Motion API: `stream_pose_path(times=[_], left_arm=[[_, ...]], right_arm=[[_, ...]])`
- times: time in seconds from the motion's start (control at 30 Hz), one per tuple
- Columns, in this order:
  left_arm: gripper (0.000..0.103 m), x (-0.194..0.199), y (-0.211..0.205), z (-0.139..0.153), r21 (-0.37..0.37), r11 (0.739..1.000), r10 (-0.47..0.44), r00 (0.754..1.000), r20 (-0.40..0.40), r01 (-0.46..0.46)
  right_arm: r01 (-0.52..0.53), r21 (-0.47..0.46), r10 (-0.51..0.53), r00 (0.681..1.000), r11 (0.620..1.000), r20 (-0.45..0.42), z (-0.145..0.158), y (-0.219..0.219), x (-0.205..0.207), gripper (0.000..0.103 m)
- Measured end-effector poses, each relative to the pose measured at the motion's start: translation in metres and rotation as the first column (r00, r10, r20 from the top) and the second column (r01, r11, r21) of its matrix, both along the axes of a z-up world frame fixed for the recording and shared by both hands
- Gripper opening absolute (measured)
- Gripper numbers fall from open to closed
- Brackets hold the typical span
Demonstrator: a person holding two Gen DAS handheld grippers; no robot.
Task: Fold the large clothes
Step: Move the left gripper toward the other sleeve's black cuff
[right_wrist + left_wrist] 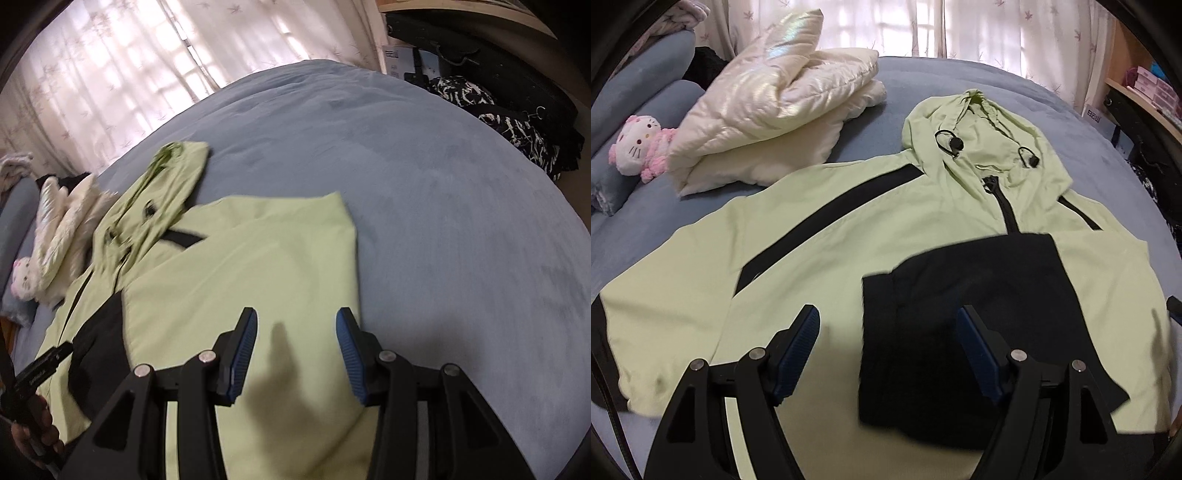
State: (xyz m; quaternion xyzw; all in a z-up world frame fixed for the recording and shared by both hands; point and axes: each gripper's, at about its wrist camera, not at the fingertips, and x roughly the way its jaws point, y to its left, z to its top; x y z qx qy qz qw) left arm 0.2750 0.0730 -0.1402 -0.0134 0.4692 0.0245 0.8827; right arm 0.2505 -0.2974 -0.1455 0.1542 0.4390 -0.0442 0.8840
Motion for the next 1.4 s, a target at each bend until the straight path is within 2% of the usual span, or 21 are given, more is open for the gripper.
stream_pose_path(times=[0.27,0.47,0.83,1.13,1.27,1.4], left_arm=[[0.075,-0.060,0.005,0.027,-0.004,1.000,-0.016,1.000,0.009,0.016],[0.075,-0.117,0.016,0.039,0.003,1.000,-0.023,1.000,-0.009,0.023],[0.075,-0.210,0.081,0.056,-0.115,0.992,0.052,0.999,-0.013,-0.053],[0.075,-0.255,0.171,0.045,-0.207,0.961,0.178,0.983,-0.044,-0.184],[0.075,-0.269,0.211,0.031,-0.234,0.943,0.232,0.971,-0.052,-0.238],[0.075,-0.277,0.249,0.016,-0.294,0.914,0.274,0.960,-0.058,-0.279]], right_arm=[[-0.019,0.011,0.019,0.999,1.000,-0.027,0.010,0.028,-0.060,0.045],[-0.034,0.067,0.036,0.999,0.997,-0.023,0.016,0.054,-0.110,0.045],[-0.082,0.149,0.078,0.996,0.985,0.034,0.027,0.127,-0.175,0.049],[-0.205,0.089,0.203,0.978,0.975,0.039,0.030,0.211,-0.186,0.050],[-0.289,0.023,0.288,0.957,0.957,0.039,0.032,0.258,-0.180,0.050],[-0.370,-0.026,0.371,0.928,0.929,0.028,0.029,0.304,-0.169,0.050]])
